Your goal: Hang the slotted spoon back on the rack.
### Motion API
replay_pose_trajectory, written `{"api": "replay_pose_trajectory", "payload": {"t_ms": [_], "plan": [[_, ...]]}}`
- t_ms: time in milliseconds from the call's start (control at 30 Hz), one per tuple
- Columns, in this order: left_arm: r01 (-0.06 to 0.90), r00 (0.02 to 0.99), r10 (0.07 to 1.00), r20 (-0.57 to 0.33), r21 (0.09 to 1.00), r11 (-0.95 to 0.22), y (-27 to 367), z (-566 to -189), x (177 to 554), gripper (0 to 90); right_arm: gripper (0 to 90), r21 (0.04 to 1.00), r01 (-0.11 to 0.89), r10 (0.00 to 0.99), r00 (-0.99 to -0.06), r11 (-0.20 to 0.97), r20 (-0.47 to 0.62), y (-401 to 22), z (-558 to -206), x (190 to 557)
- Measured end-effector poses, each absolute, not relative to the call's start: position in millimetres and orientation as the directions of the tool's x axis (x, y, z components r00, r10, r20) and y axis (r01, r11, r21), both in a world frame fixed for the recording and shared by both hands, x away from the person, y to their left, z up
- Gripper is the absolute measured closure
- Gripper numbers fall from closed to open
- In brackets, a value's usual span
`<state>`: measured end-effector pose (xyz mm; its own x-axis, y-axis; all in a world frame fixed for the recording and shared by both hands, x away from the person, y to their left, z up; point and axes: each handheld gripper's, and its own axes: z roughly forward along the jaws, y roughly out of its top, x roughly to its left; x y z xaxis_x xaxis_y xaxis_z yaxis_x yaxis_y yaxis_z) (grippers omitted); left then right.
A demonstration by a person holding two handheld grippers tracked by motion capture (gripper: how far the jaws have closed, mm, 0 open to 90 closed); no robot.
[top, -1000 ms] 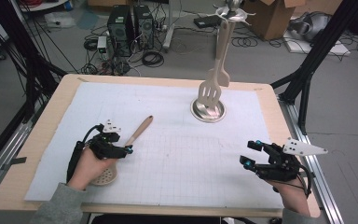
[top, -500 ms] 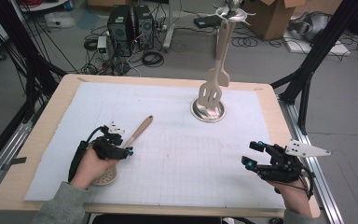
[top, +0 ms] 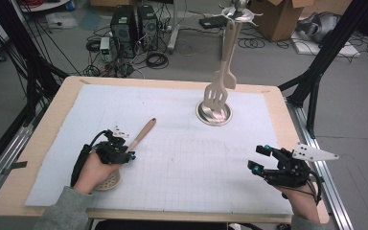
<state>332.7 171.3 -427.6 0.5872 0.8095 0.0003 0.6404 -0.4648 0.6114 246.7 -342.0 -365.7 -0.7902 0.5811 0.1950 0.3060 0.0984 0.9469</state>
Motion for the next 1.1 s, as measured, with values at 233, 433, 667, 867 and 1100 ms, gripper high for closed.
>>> {"api": "replay_pose_trajectory", "payload": {"t_ms": [233,433,667,867,1100], "plan": [[0.662,0.575,0.818,-0.011,0.594,-0.458,173.0,-425.9,332.5,64.7,29.1,0.948,0.303,0.583,-0.789,0.098,0.192,-343.2,-365.5,246.2],[0.667,0.573,0.820,-0.005,0.584,-0.463,173.7,-425.1,331.0,67.5,29.1,0.948,0.305,0.583,-0.789,0.095,0.195,-343.0,-365.3,246.0],[0.671,0.569,0.822,-0.006,0.581,-0.460,174.0,-424.9,329.1,70.2,29.1,0.947,0.307,0.583,-0.788,0.096,0.196,-342.8,-365.6,246.1],[0.691,0.559,0.829,-0.018,0.564,-0.453,174.3,-423.6,327.6,70.4,29.1,0.947,0.307,0.584,-0.787,0.095,0.197,-344.1,-365.9,245.8],[0.689,0.559,0.829,-0.003,0.559,-0.462,173.7,-423.2,327.6,75.7,29.1,0.947,0.308,0.584,-0.787,0.094,0.198,-343.8,-366.7,246.2]]}}
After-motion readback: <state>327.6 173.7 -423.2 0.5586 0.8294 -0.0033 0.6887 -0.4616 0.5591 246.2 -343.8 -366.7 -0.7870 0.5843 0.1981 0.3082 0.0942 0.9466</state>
